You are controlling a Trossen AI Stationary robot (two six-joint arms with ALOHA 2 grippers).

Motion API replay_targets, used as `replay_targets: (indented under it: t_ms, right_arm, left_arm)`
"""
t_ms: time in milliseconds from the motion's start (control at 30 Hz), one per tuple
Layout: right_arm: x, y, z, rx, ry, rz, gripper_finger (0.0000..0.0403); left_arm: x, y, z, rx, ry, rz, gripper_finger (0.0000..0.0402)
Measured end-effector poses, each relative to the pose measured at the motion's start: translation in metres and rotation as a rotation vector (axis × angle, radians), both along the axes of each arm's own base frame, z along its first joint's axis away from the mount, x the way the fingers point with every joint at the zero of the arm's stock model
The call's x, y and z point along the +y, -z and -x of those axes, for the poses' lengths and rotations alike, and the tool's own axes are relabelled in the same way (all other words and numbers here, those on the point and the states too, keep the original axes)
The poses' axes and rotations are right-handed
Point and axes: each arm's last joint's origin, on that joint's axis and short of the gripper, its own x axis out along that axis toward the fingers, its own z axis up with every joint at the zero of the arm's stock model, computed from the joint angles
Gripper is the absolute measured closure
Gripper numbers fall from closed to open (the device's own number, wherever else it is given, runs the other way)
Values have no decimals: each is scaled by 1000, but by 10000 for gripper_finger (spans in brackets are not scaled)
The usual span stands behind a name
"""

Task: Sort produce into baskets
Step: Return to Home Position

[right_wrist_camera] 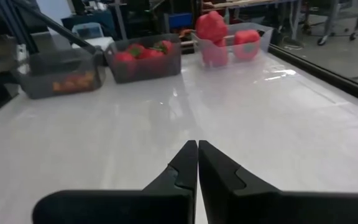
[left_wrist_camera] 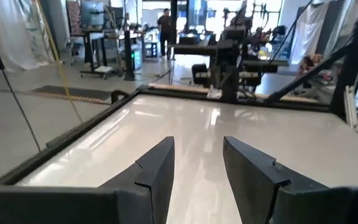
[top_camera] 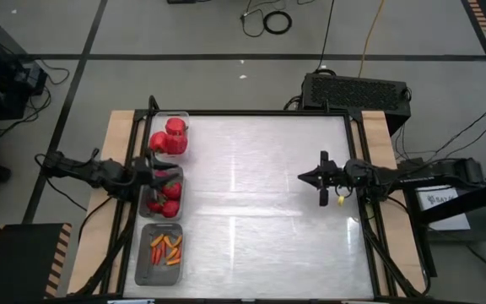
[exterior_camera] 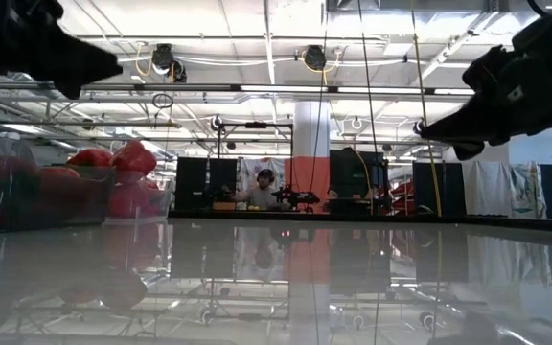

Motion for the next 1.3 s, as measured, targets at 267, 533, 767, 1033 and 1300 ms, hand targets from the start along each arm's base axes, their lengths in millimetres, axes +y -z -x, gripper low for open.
replay_targets:
  t_ms: [267, 533, 767, 1033, 1300]
  right_arm:
    - [-8, -3, 7, -4, 63, 65, 397]
    - [-11, -3, 8, 3, 81, 67, 397]
    - [-11, -2, 8, 4, 80, 67, 397]
    - [-11, -3, 8, 4, 79, 67, 397]
    - [-11, -3, 8, 4, 79, 67, 397]
  left_arm:
    - [-1, 27, -6, 43, -14, 38, 256]
    - [-4, 33, -9, 27, 40, 81, 256]
    - [-4, 34, -9, 23, 54, 130, 256]
    - [-4, 34, -9, 24, 54, 130, 256]
    - [-4, 34, -9, 26, 54, 130, 256]
